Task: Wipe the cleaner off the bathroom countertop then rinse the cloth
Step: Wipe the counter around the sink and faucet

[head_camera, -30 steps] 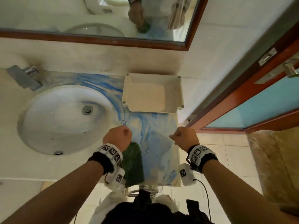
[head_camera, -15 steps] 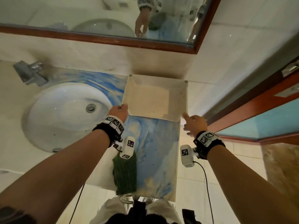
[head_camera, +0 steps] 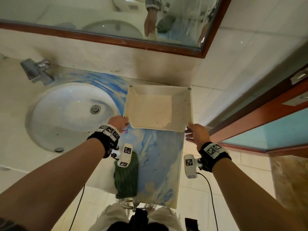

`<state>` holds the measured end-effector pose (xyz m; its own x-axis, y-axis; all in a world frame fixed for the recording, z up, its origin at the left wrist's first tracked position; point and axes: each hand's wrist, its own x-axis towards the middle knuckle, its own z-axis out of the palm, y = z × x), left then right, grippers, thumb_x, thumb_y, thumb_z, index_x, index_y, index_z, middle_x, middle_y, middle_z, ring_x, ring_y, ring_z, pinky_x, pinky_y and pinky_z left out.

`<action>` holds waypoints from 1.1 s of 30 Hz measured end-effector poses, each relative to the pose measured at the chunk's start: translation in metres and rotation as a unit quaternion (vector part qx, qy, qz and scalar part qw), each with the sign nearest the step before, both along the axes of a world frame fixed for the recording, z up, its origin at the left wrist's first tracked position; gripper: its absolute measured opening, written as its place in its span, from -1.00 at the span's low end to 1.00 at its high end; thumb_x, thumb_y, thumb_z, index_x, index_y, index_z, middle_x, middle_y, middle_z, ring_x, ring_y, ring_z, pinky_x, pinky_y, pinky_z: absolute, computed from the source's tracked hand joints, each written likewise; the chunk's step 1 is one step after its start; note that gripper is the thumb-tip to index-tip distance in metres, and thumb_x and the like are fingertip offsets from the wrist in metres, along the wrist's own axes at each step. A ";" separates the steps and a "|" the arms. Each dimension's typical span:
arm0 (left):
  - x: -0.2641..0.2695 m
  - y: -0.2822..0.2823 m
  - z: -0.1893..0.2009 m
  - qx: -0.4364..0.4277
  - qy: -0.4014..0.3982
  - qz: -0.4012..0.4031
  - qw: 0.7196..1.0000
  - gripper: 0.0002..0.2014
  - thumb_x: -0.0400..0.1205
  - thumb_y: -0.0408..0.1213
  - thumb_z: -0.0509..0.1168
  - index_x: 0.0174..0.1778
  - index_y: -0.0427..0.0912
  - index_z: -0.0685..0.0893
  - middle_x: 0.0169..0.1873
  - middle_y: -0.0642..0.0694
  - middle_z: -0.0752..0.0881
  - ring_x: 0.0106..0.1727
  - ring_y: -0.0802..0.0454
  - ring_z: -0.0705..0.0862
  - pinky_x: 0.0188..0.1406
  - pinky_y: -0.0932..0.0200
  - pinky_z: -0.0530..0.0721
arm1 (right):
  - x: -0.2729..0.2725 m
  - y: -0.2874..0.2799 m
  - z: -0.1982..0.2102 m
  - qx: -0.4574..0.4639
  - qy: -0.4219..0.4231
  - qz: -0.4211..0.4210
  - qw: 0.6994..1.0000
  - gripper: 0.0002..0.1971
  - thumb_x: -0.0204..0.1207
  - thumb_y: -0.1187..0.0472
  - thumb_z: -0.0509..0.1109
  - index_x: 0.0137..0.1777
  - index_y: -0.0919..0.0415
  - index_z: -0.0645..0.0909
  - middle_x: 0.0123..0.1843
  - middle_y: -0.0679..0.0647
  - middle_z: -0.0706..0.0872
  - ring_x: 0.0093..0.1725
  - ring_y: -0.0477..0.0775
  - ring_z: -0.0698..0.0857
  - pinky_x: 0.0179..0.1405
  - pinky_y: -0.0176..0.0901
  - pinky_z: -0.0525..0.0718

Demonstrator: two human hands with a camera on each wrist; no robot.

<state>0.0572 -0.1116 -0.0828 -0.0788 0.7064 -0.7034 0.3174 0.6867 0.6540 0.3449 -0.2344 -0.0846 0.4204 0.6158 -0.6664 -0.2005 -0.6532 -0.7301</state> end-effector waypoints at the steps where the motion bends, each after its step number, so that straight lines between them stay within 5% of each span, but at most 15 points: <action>1: -0.004 -0.002 0.007 0.006 0.001 0.001 1.000 -0.79 0.72 -0.31 0.22 -0.24 -0.04 0.51 -0.24 -0.02 0.61 -0.29 0.07 0.60 -0.19 0.17 0.59 | -0.002 -0.001 0.004 0.006 -0.003 0.006 1.000 -0.74 0.70 0.09 0.25 -0.11 0.26 0.61 -0.20 0.16 0.69 -0.31 0.08 0.62 -0.18 -0.02 0.67; 7: -0.034 -0.012 0.056 0.063 -0.017 -0.008 0.998 -0.87 0.72 -0.38 0.17 -0.16 -0.17 0.50 -0.37 -0.14 0.55 -0.42 0.02 0.44 -0.34 0.21 0.38 | -0.019 0.016 0.049 0.057 -0.026 0.052 0.997 -0.73 0.69 0.11 0.26 -0.08 0.32 0.63 -0.23 0.17 0.69 -0.34 0.09 0.60 -0.22 -0.03 0.63; 15: -0.101 -0.021 0.157 0.194 -0.038 0.051 0.979 -0.89 0.57 -0.41 0.32 -0.14 -0.15 0.53 -0.27 -0.24 0.65 -0.38 -0.05 0.49 -0.28 0.08 0.50 | -0.070 0.047 0.150 0.142 -0.072 0.119 0.980 -0.71 0.70 0.07 0.25 -0.17 0.23 0.60 -0.28 0.13 0.67 -0.34 0.08 0.64 -0.28 -0.13 0.62; 22: -0.180 -0.029 0.265 0.288 -0.056 0.064 0.954 -0.87 0.65 -0.44 0.25 0.00 -0.15 0.47 -0.31 -0.14 0.57 -0.38 0.02 0.43 -0.34 0.21 0.44 | -0.145 0.053 0.264 0.232 -0.098 0.150 0.956 -0.72 0.70 0.04 0.26 -0.18 0.17 0.58 -0.33 0.06 0.65 -0.35 0.05 0.64 -0.24 -0.11 0.58; 25: -0.218 -0.035 0.315 0.342 -0.041 0.066 0.937 -0.85 0.62 -0.43 0.28 -0.18 -0.12 0.48 -0.33 -0.16 0.59 -0.44 -0.01 0.44 -0.36 0.17 0.47 | -0.179 0.055 0.315 0.269 -0.115 0.169 0.941 -0.75 0.70 0.07 0.26 -0.15 0.18 0.60 -0.35 0.04 0.65 -0.40 0.02 0.63 -0.26 -0.13 0.57; 33: -0.309 -0.054 0.419 0.433 0.004 0.069 0.899 -0.87 0.54 -0.28 0.33 -0.24 -0.10 0.48 -0.29 -0.27 0.53 -0.48 -0.02 0.35 -0.52 0.21 0.28 | -0.254 0.052 0.418 0.323 -0.132 0.204 0.915 -0.68 0.68 -0.03 0.28 -0.08 0.24 0.59 -0.31 0.12 0.63 -0.39 0.08 0.61 -0.30 -0.12 0.58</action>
